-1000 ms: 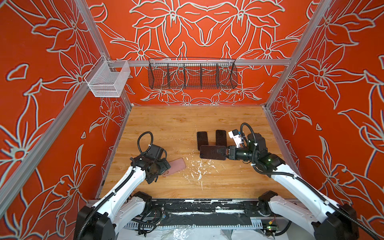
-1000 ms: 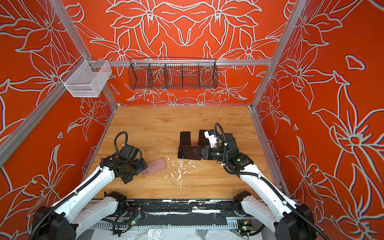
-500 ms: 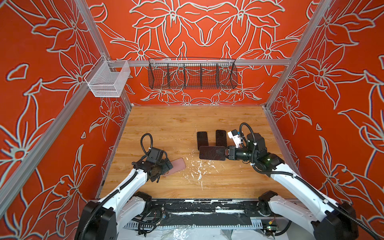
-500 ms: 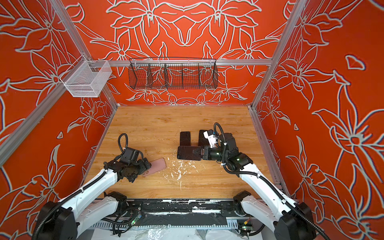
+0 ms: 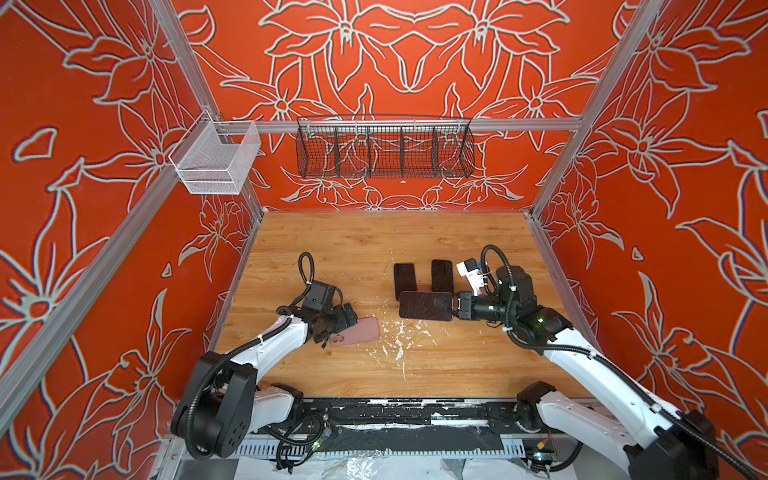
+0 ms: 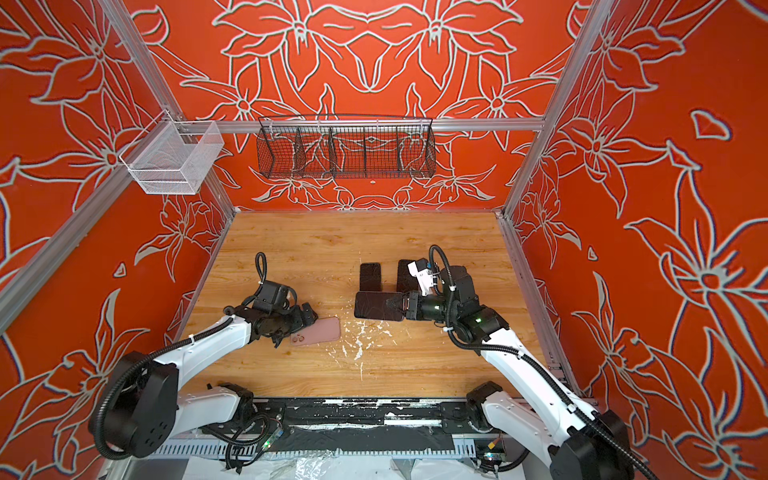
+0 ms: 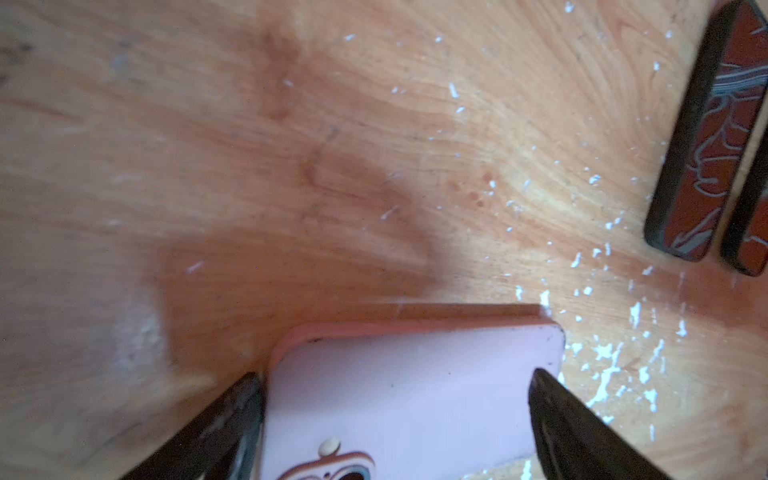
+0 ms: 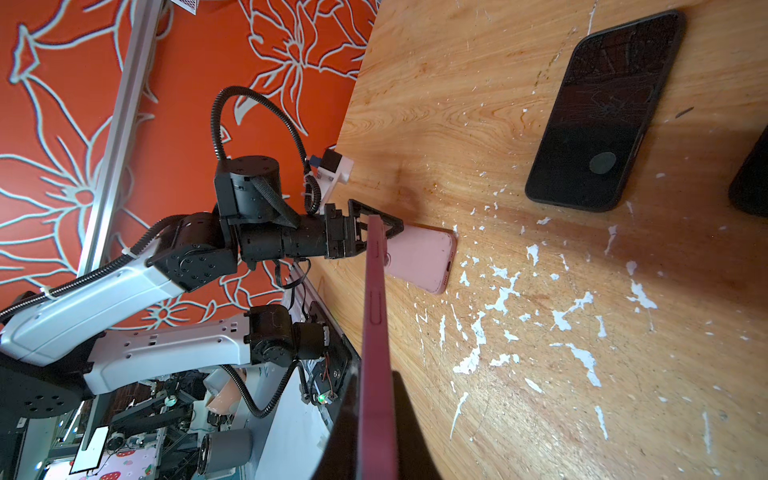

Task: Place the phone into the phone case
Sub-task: 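Grasp the pink case's edge with the left gripper and lift it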

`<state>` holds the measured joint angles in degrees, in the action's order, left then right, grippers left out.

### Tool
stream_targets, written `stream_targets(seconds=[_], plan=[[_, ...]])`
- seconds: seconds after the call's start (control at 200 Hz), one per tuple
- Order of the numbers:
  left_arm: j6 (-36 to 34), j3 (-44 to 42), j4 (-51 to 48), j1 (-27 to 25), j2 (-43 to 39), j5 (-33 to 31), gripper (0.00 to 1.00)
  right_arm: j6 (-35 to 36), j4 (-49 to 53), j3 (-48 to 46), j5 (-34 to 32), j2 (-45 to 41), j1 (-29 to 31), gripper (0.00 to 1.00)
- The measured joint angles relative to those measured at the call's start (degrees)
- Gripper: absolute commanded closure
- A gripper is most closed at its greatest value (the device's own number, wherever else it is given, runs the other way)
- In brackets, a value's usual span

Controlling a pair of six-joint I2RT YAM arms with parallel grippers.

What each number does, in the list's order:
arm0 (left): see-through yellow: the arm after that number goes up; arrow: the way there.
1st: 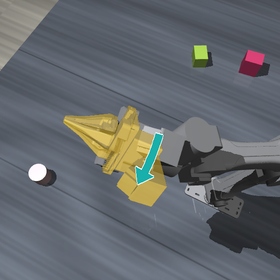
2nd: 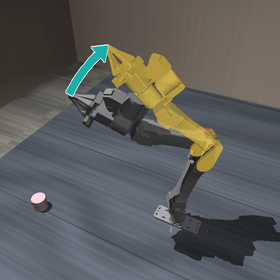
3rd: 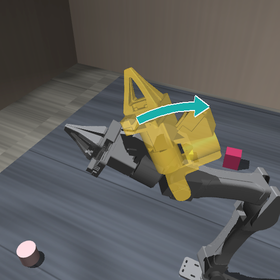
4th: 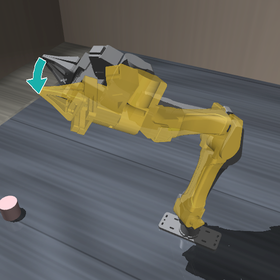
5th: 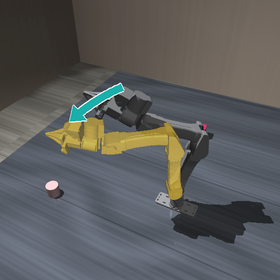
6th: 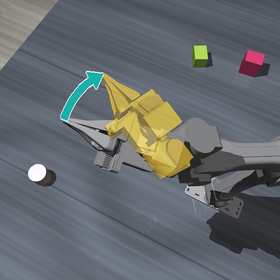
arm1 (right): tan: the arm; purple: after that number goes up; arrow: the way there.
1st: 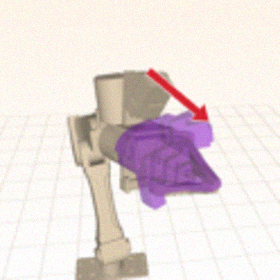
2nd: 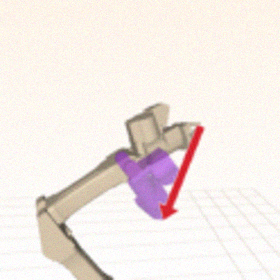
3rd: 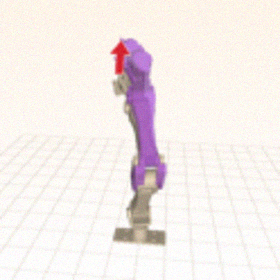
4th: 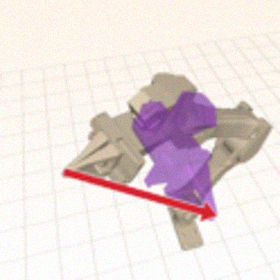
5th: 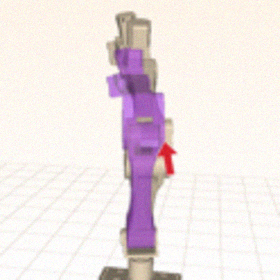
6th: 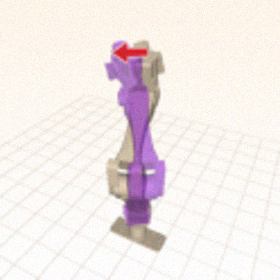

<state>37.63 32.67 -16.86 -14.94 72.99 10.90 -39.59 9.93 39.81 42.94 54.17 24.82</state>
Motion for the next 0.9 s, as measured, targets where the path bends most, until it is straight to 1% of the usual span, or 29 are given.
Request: stream_targets(seconds=[0.14, 0.37, 0.51, 0.605, 0.666, 0.736, 0.836, 0.901], plan=[[-0.6, 1.3, 1.4, -0.7, 2.1, 3.5, 0.01, 0.2, 0.8, 0.7, -0.3, -0.7, 0.0, 1.0], [-1.0, 1.3, 0.1, -8.0, 1.1, 5.9, 0.01, 0.6, 4.5, 2.3, -1.7, -3.0, -0.9, 1.0], [-2.3, 2.2, -4.8, -9.5, -4.5, 5.2, 0.01, 0.6, 6.5, 4.4, -3.5, -3.9, -3.5, 1.0], [-4.6, 5.1, -8.3, -9.9, -10.3, 4.2, 0.03, 0.5, 7.6, 4.5, -4.3, -4.8, -5.5, 1.0], [-7.3, 8.0, -9.9, -10.4, -13.3, 3.8, 0.03, 0.4, 8.3, 4.5, -4.7, -4.9, -6.6, 1.0], [-12.0, 11.8, -11.9, -11.2, -14.5, 3.8, 0.03, 0.3, 9.0, 4.5, -4.9, -5.0, -7.6, 1.0], [-21.4, 18.6, -15.8, -13.7, -13.5, 3.0, 0.03, 0.2, 10.0, 4.5, -5.0, -5.2, -8.6, 1.0], [-29.0, 22.0, -18.3, -15.7, -12.0, 1.9, 0.03, 0.1, 10.6, 4.5, -5.0, -5.5, -9.2, 1.0]])
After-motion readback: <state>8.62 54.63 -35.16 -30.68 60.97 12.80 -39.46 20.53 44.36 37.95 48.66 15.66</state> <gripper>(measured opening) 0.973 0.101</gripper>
